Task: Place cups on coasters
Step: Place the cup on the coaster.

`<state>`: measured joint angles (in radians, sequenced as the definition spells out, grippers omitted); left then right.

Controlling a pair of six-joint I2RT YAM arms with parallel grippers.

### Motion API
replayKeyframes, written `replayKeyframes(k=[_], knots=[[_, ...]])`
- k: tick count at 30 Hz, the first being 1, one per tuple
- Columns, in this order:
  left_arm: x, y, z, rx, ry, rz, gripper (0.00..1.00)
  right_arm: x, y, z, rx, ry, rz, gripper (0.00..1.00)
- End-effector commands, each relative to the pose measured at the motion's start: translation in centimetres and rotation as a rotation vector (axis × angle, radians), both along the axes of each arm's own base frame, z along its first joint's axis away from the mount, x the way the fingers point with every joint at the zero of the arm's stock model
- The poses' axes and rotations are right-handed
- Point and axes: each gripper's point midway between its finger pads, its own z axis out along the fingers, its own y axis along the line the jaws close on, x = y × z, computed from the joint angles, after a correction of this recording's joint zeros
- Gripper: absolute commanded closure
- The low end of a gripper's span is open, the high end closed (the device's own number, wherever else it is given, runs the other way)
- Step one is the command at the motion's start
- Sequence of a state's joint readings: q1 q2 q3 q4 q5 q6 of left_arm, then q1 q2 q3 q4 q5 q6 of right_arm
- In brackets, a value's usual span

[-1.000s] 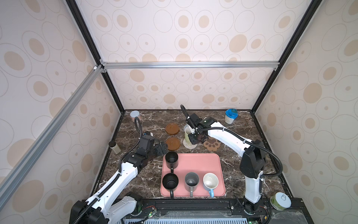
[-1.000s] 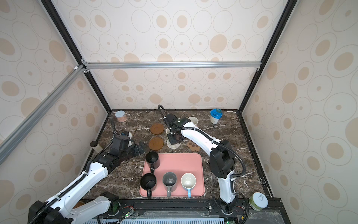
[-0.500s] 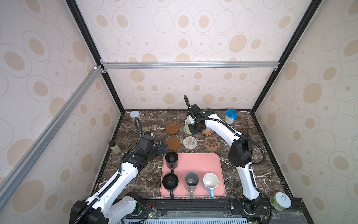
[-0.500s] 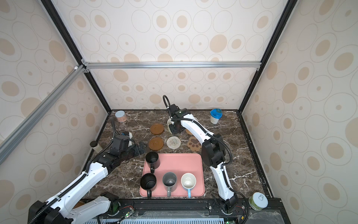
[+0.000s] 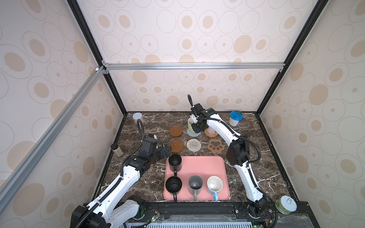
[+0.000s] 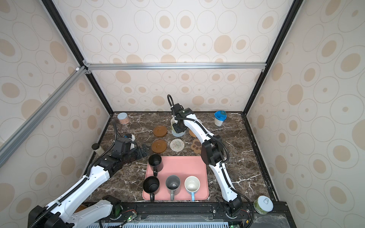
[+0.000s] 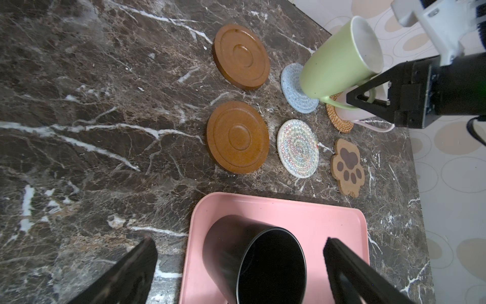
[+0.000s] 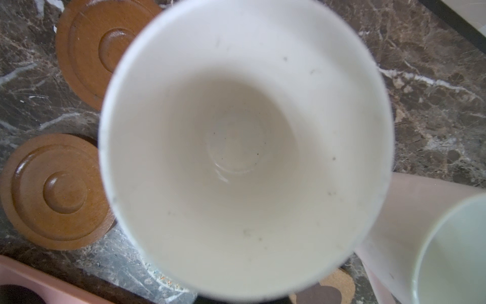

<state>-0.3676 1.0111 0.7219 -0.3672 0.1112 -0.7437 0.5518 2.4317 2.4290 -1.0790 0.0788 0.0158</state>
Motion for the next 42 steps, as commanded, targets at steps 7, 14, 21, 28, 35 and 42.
replayKeyframes(k=[7, 14, 21, 28, 35, 42], knots=[[0.0, -0.1, 0.0, -0.002, -0.018, -0.018, 0.00, 2.4, 0.2, 1.4, 0.034, -0.074, 0.004, 0.92], [0.1, -0.1, -0.1, -0.001, -0.014, -0.019, 0.00, 2.4, -0.1, 0.5, 0.027, -0.056, 0.006, 0.92], [0.2, -0.2, -0.2, -0.002, -0.013, -0.020, 0.00, 2.5, -0.4, -0.2, 0.019, -0.044, 0.005, 0.91], [0.1, -0.2, -0.3, -0.001, -0.010, -0.018, 0.00, 2.3, -0.3, -0.9, 0.025, -0.022, 0.010, 0.90], [0.1, -0.2, -0.4, -0.004, -0.008, -0.018, 0.00, 1.8, -0.6, -1.9, 0.004, 0.003, 0.011, 0.89], [0.2, -0.3, -0.2, -0.003, -0.008, -0.022, 0.00, 1.9, -1.1, -2.3, -0.019, 0.004, -0.004, 0.85]])
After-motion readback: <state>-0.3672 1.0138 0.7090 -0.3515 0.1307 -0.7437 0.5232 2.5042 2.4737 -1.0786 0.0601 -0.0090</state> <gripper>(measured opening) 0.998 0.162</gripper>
